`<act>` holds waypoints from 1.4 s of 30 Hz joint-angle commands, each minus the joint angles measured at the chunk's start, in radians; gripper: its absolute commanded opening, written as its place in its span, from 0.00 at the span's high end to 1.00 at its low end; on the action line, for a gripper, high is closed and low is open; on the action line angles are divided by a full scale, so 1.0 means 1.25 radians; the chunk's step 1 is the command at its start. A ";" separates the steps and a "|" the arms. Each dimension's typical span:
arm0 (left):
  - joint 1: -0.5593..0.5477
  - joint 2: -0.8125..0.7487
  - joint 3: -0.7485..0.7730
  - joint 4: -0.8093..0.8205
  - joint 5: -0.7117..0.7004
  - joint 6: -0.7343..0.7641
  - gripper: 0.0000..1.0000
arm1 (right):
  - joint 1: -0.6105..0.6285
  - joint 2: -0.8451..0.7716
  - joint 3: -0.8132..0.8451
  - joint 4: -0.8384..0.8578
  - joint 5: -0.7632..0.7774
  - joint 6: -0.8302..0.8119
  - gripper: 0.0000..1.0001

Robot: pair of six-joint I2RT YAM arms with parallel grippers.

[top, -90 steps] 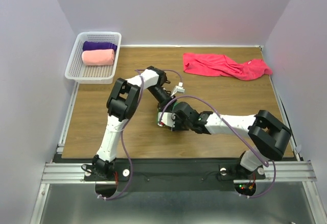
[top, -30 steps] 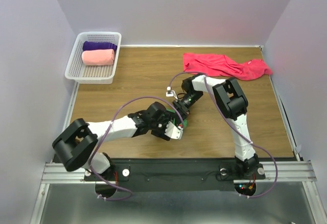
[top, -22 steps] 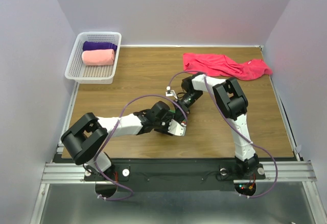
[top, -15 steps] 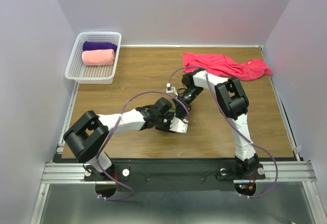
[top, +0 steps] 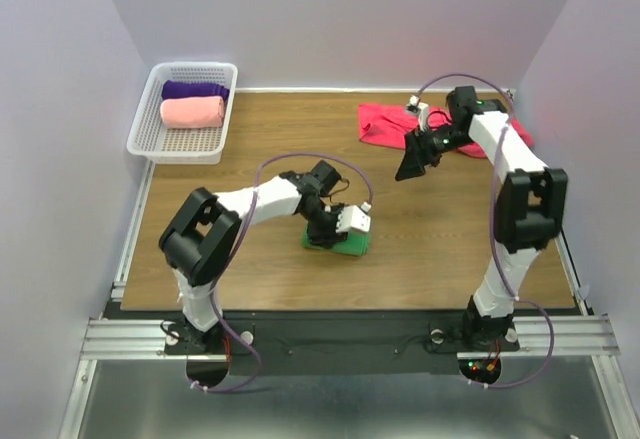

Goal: Roll the towels
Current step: Roll the towel

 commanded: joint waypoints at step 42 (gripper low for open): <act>0.224 0.487 0.463 -0.477 0.217 0.086 0.44 | 0.642 -0.426 -0.691 0.761 0.752 -0.032 0.00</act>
